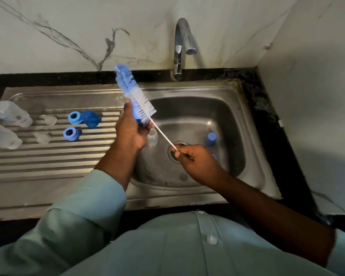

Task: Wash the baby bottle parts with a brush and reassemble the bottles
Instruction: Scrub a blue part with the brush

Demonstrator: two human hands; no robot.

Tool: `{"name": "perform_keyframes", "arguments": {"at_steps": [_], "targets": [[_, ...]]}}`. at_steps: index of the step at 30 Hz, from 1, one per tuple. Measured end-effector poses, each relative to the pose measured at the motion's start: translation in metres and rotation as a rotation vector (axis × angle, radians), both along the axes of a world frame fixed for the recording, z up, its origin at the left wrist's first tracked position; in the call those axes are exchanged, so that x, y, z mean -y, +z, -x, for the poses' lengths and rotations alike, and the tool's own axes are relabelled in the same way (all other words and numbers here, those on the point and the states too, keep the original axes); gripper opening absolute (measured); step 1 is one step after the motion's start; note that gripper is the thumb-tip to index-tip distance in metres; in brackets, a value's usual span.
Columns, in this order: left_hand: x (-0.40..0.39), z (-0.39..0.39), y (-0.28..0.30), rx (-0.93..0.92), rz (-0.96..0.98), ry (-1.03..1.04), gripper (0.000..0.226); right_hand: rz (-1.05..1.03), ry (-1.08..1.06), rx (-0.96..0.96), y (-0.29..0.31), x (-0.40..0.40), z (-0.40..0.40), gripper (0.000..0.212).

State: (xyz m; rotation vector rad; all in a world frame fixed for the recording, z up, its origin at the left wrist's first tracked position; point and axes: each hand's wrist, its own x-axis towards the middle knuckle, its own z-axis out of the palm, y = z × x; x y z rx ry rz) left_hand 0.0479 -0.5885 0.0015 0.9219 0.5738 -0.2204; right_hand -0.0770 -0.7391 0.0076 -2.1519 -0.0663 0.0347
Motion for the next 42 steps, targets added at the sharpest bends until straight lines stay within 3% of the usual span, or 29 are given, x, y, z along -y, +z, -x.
{"name": "perform_keyframes", "arguments": {"at_steps": [3,5,7,9,13,17,20,24,28,32,36,38,40,42], "targets": [[0.009,0.009,-0.007,0.055,-0.054,-0.128,0.034,-0.041,-0.073,-0.037,-0.008,0.005,-0.012,0.021],[0.011,0.008,-0.007,0.074,-0.024,-0.045,0.026,-0.039,-0.065,-0.032,-0.009,0.001,-0.017,0.021],[0.004,-0.002,-0.007,0.064,0.051,0.097,0.026,-0.018,-0.006,0.015,-0.008,-0.003,-0.008,0.038],[0.000,-0.004,-0.014,0.054,0.053,0.069,0.033,-0.027,0.036,0.024,-0.004,-0.005,-0.003,0.052],[0.007,-0.003,-0.021,-0.039,-0.041,-0.032,0.054,0.010,0.016,0.050,-0.007,-0.004,-0.022,0.022],[-0.006,-0.014,-0.016,0.004,0.093,0.075,0.053,0.029,0.013,-0.020,-0.016,0.008,-0.009,0.034],[0.011,-0.004,-0.013,-0.002,-0.016,0.052,0.051,0.008,-0.048,-0.041,-0.022,0.015,-0.012,0.017],[0.026,-0.003,0.002,0.028,0.168,0.057,0.043,0.004,-0.003,-0.047,-0.019,0.032,0.003,0.018],[0.053,0.014,0.005,0.061,0.011,-0.031,0.043,-0.003,-0.053,-0.080,-0.010,0.044,-0.005,0.019],[0.045,0.010,0.017,0.110,0.101,0.053,0.038,0.060,-0.005,-0.006,0.005,0.047,0.002,0.018],[0.039,0.019,0.016,-0.008,-0.059,-0.127,0.053,0.111,-0.089,0.025,0.017,0.034,0.008,0.018],[0.037,0.021,0.020,-0.056,0.007,-0.156,0.050,0.144,-0.108,0.019,0.021,0.023,0.009,0.018],[0.026,0.018,0.031,-0.054,0.041,-0.143,0.049,0.195,-0.097,0.033,0.018,0.013,0.022,0.017],[0.021,0.019,0.033,-0.001,-0.078,-0.140,0.048,0.208,-0.099,0.019,0.015,0.008,0.037,0.018]]}}
